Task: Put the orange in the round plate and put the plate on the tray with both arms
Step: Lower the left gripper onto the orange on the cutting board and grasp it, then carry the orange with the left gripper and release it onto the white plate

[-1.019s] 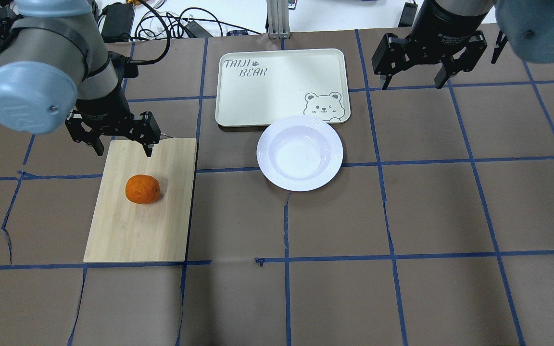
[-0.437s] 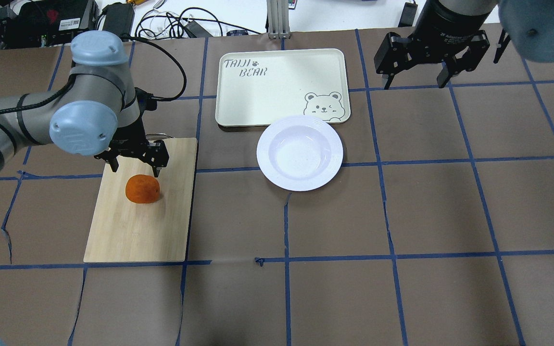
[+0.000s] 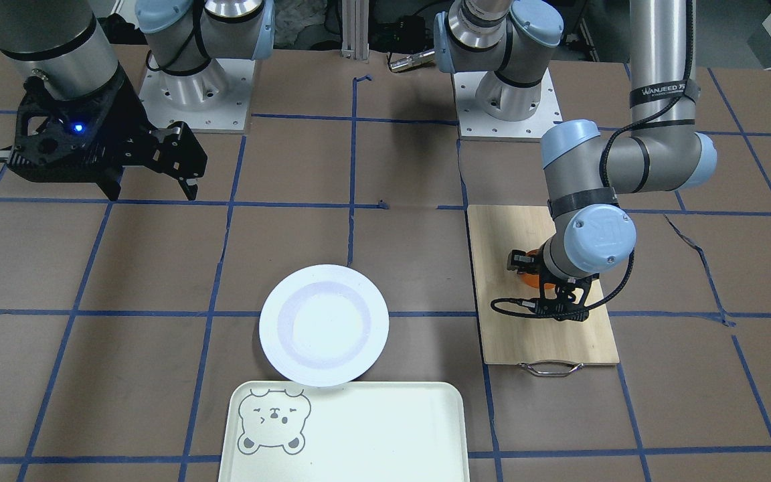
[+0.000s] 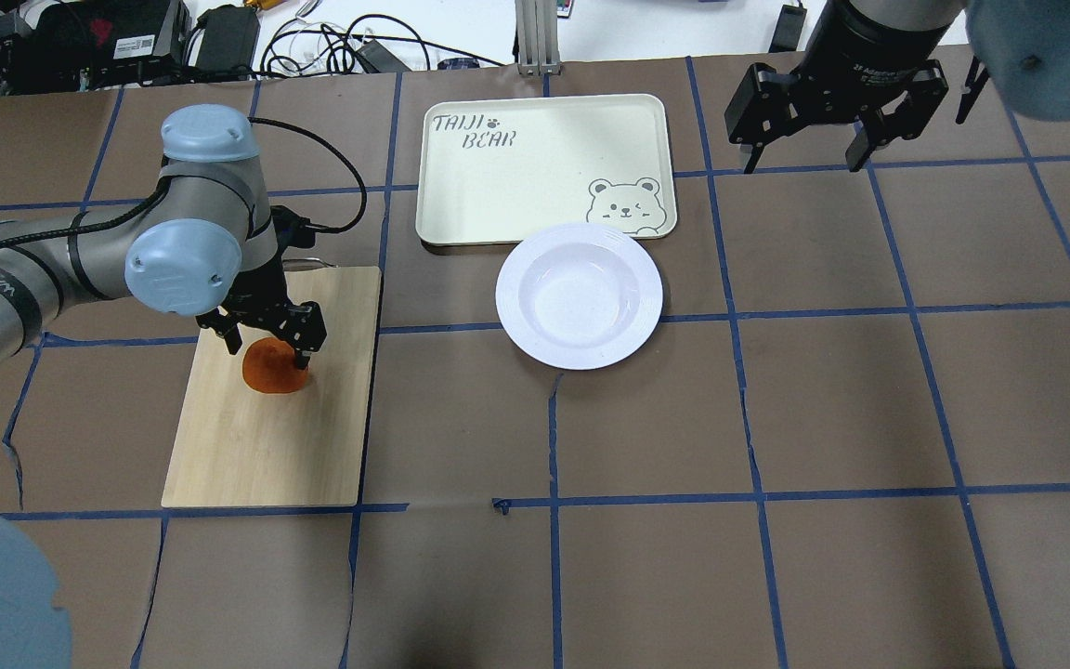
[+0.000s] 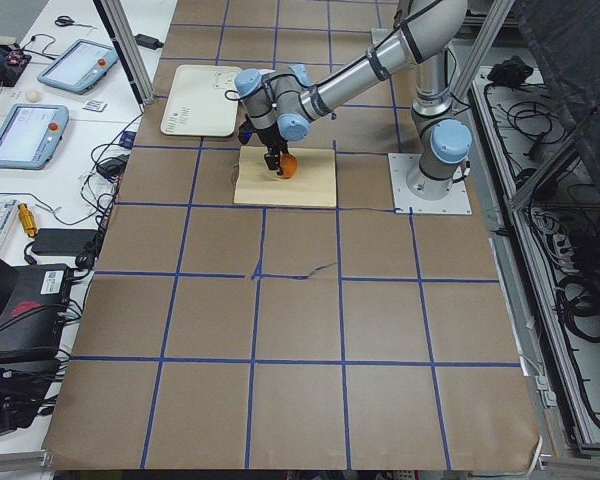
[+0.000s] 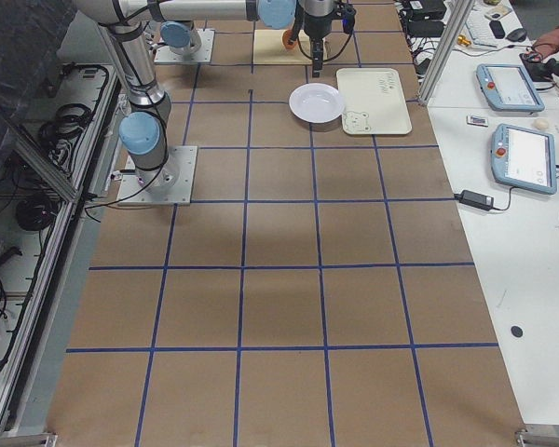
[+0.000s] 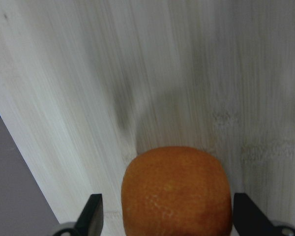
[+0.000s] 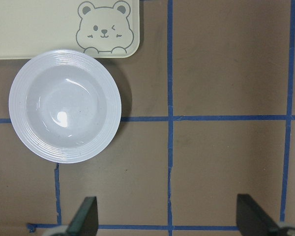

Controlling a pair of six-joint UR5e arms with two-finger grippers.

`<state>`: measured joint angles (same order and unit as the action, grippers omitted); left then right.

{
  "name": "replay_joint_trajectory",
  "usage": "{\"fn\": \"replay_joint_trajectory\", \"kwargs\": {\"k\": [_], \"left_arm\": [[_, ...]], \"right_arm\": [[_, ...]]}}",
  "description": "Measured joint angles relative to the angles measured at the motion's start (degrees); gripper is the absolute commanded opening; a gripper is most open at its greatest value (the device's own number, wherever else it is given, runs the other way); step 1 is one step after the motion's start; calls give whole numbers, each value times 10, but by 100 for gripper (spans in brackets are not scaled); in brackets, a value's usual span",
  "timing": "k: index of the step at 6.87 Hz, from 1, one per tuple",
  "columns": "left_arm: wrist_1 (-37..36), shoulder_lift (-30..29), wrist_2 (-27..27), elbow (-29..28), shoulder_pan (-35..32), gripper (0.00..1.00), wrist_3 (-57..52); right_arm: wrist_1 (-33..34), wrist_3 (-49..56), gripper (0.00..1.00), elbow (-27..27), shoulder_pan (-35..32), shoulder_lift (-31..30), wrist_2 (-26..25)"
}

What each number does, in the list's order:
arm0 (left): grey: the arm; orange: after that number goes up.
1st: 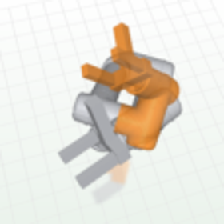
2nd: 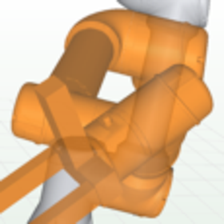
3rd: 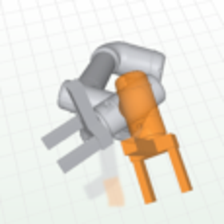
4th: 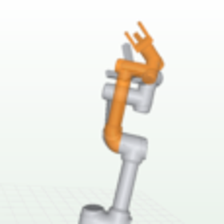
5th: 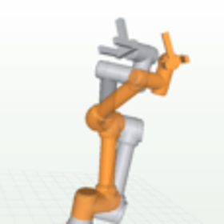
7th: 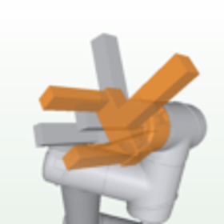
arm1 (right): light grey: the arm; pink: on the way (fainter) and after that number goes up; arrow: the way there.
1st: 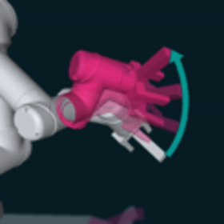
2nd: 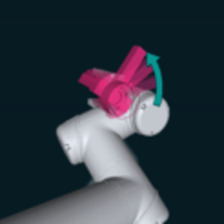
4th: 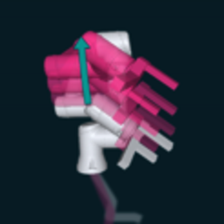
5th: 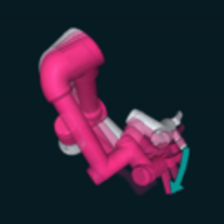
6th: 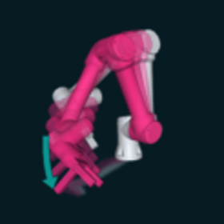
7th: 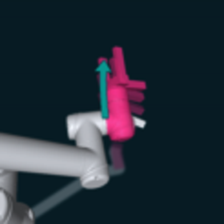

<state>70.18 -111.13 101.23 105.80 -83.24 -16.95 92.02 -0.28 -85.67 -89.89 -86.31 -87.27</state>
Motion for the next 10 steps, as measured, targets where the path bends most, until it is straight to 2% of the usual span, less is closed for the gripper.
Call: {"fn": "replay_joint_trajectory", "kwargs": {"k": [1, 3, 5, 8, 10], "left_arm": [[-1, -1, -3, -1, 2, 0, -7], [1, 5, -22, -16, 1, 0, -5], [43, 3, -73, -83, -23, 0, 47], [52, -19, -158, -158, -130, 0, 250], [-38, -54, -181, -167, -215, 0, 395]], "right_arm": [[0, 0, 100, -3, 0, 0, 1], [0, 1, 100, -7, 1, 0, 3], [2, 1, 100, -12, 1, 1, 3], [6, 2, 100, -17, 4, 1, 4], [8, 3, 100, -18, 5, 2, 5]]}}
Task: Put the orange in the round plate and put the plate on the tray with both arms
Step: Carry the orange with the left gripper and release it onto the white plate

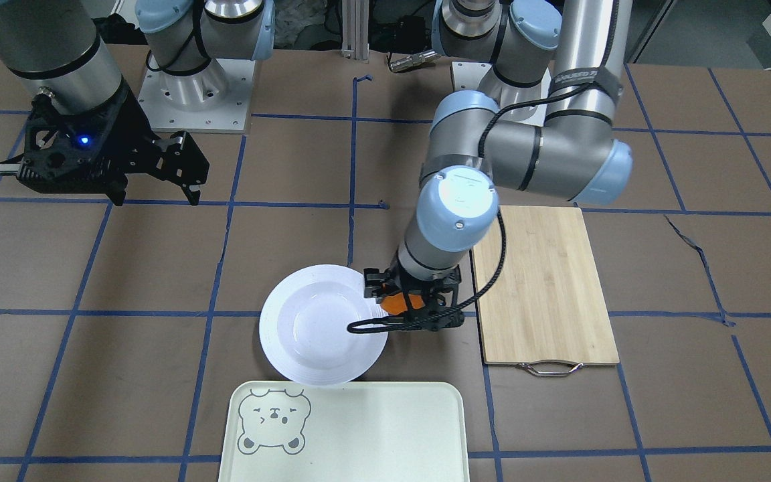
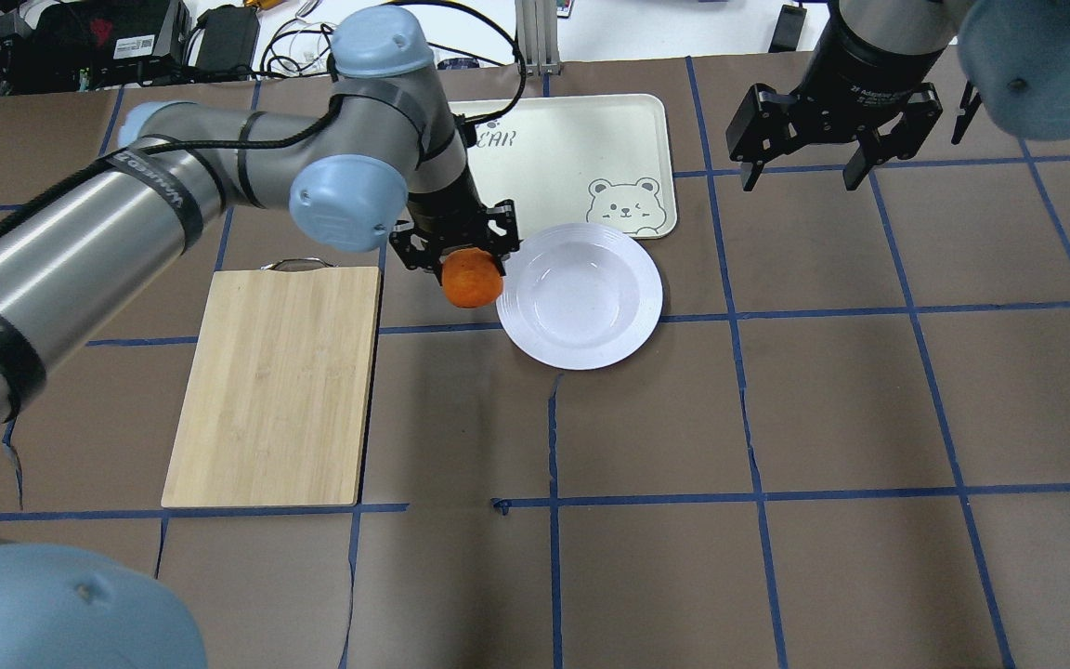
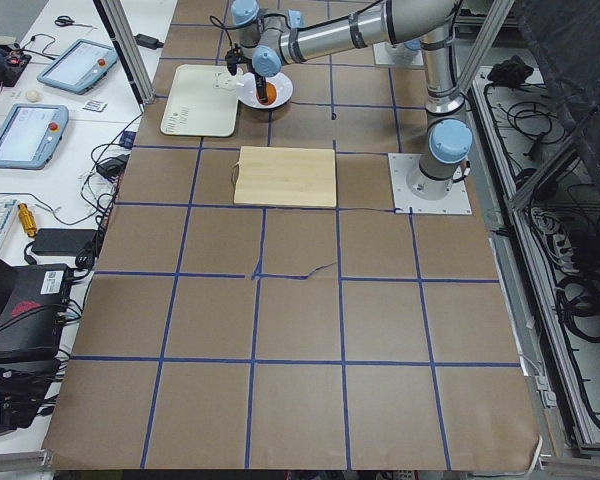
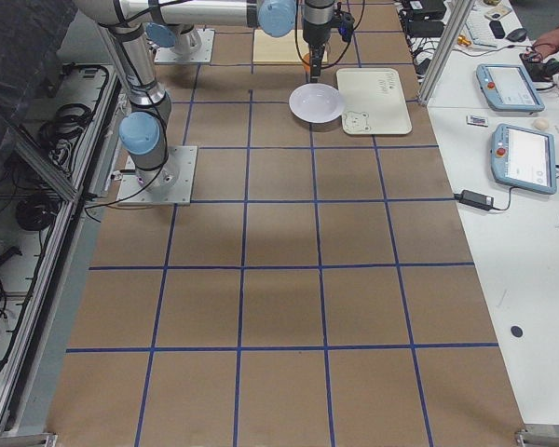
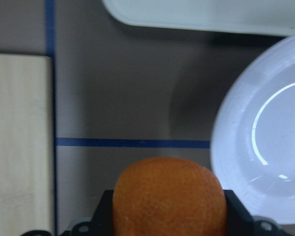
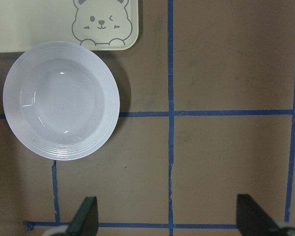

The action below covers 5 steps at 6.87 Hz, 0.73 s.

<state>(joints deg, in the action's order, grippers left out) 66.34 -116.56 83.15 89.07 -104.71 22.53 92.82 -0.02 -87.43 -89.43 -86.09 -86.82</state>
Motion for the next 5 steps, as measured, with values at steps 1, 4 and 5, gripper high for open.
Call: {"fn": "replay_joint_trajectory", "kwargs": {"k": [1, 4, 5], "left_arm": [[-51, -23, -3, -1, -29, 0, 44], [-114, -75, -1, 0, -78, 100, 111], [-117, -78, 1, 3, -81, 100, 116]], "right_arm": [[1, 0, 100, 0, 0, 1, 1], [3, 0, 100, -7, 1, 2, 2], [10, 0, 100, -11, 3, 3, 3]]}}
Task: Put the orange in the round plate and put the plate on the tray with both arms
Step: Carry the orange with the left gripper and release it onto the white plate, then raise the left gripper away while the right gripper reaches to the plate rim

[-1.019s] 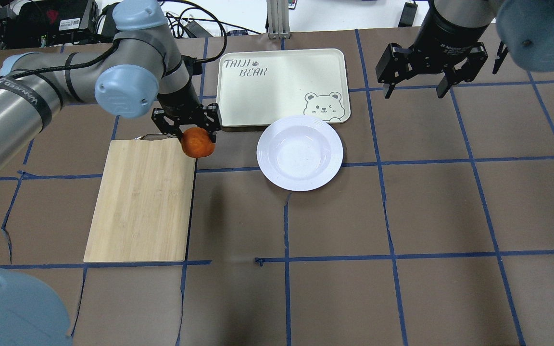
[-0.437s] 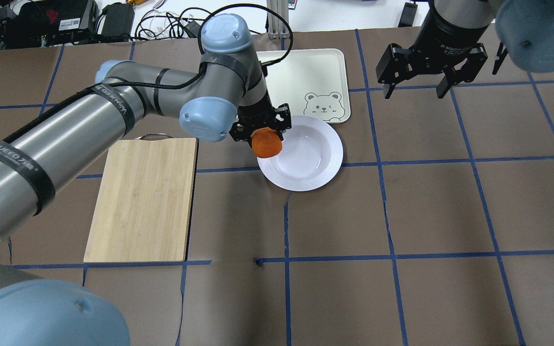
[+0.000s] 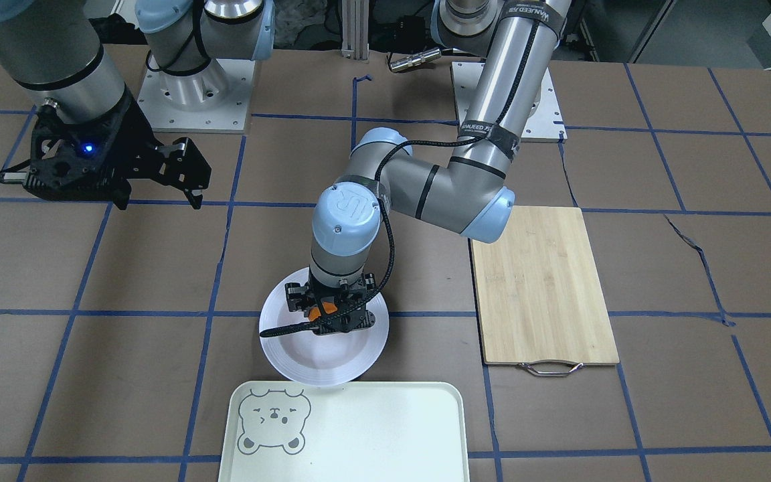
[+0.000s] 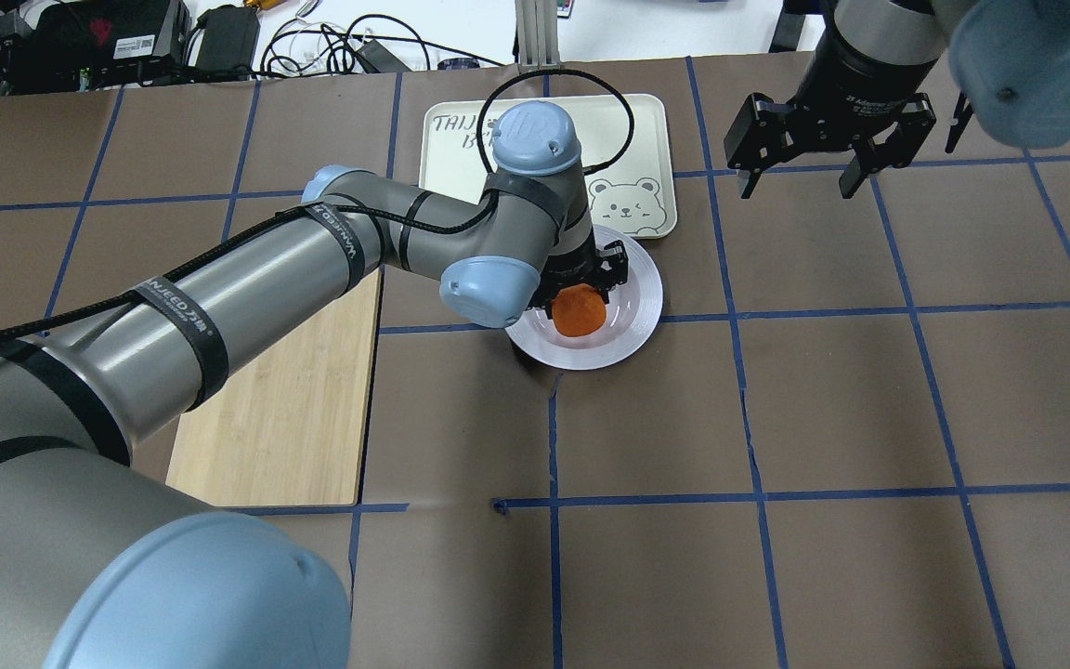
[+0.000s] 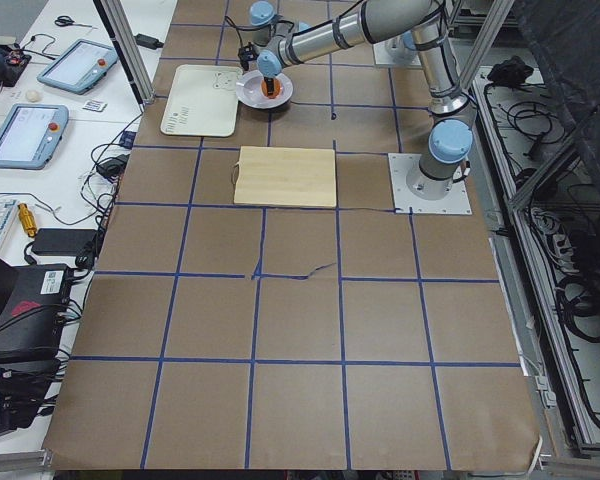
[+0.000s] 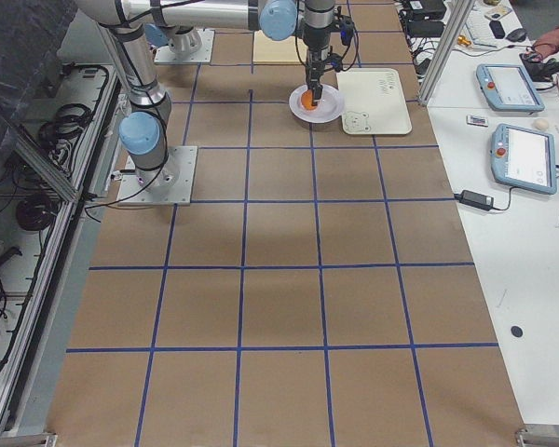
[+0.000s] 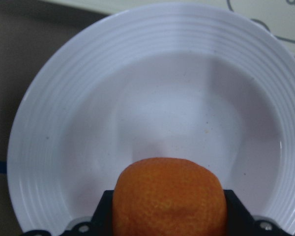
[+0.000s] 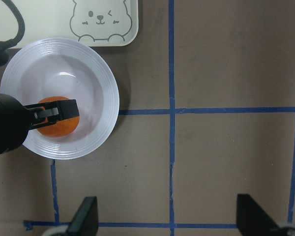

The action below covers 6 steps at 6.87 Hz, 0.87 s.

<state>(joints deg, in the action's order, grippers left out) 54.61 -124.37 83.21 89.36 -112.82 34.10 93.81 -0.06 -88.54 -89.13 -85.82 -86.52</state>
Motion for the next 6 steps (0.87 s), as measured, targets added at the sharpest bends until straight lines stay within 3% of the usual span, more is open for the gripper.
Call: {"fn": "replay_joint_trajectory", "kwargs": {"k": [2, 4, 6], "left_arm": [[35, 27, 5, -15, 5, 100, -27], [179, 96, 20, -63, 28, 100, -102], [276, 186, 62, -76, 73, 100, -170]], "right_arm": [[13, 1, 100, -12, 17, 0, 24], [54, 3, 100, -58, 45, 4, 114], [193, 3, 100, -151, 63, 29, 206]]}}
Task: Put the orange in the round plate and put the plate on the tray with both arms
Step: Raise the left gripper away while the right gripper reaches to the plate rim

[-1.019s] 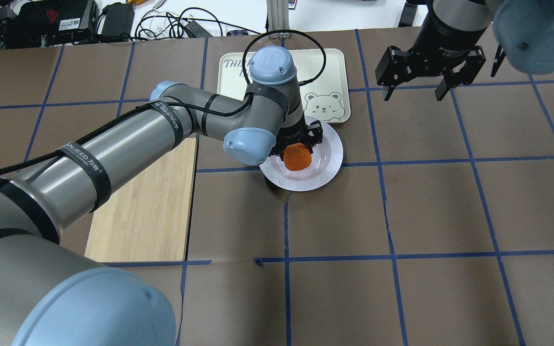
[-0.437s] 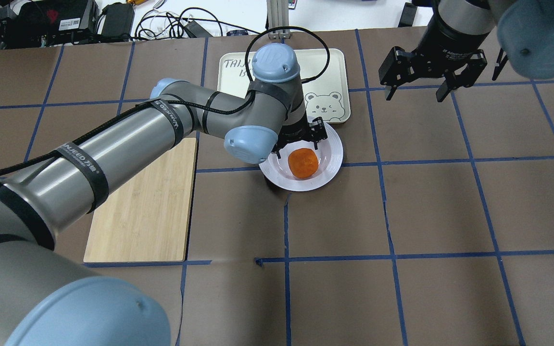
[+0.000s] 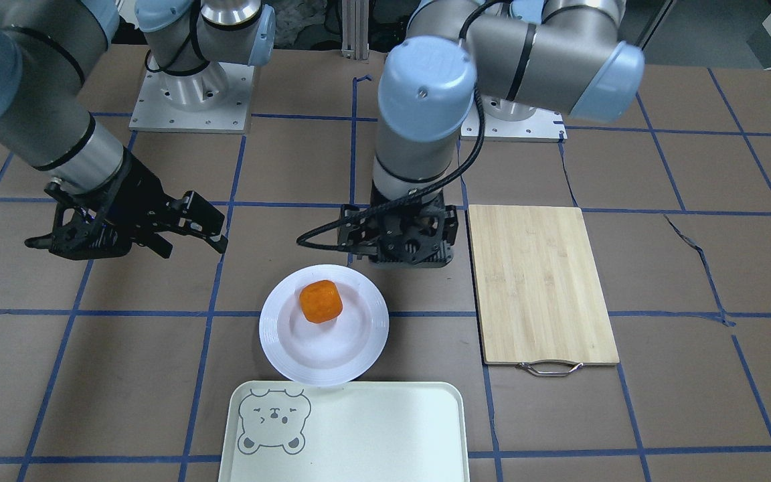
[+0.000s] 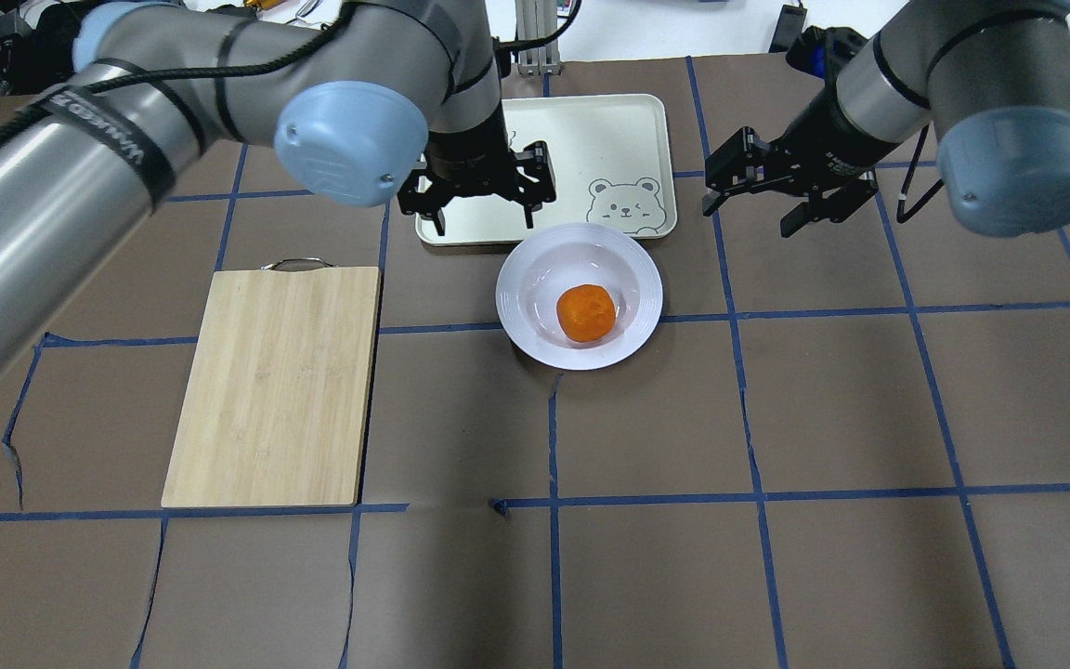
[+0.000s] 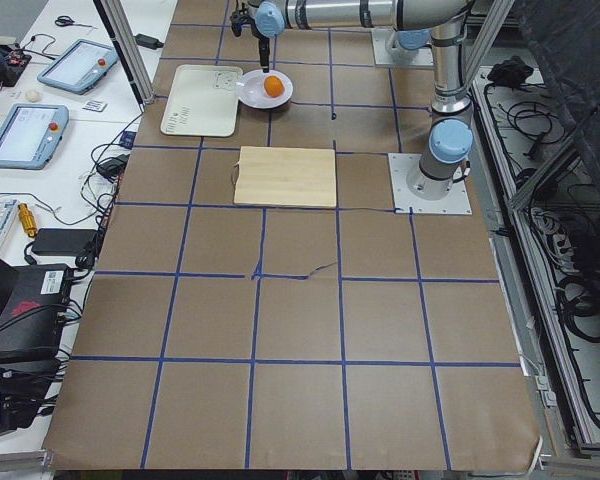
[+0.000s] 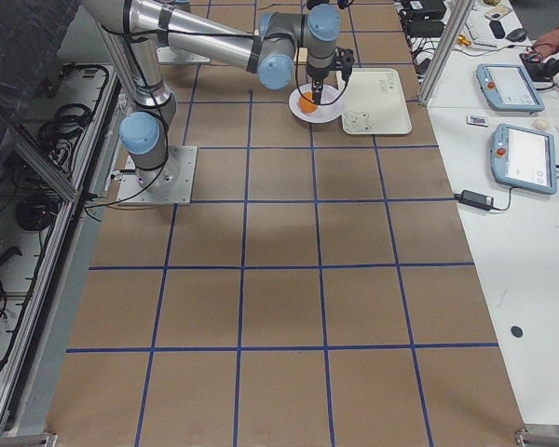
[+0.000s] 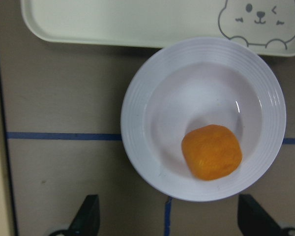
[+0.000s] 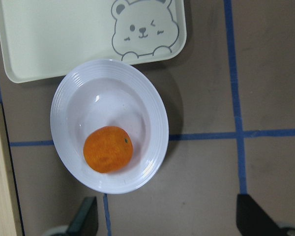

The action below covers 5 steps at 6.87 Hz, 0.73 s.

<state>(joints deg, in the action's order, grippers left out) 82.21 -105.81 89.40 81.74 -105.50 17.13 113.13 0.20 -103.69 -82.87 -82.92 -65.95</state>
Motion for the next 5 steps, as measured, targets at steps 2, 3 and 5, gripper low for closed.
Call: {"fn": "replay_joint_trajectory", "kwargs": {"k": [2, 3, 5], "left_arm": [[26, 101, 21, 56, 32, 100, -16], [11, 143, 24, 97, 52, 100, -30], [-13, 188, 24, 143, 93, 100, -75]], "right_arm": [[153, 0, 100, -95, 26, 54, 104], [216, 1, 100, -129, 33, 85, 150], [289, 23, 100, -161, 36, 143, 226]]}}
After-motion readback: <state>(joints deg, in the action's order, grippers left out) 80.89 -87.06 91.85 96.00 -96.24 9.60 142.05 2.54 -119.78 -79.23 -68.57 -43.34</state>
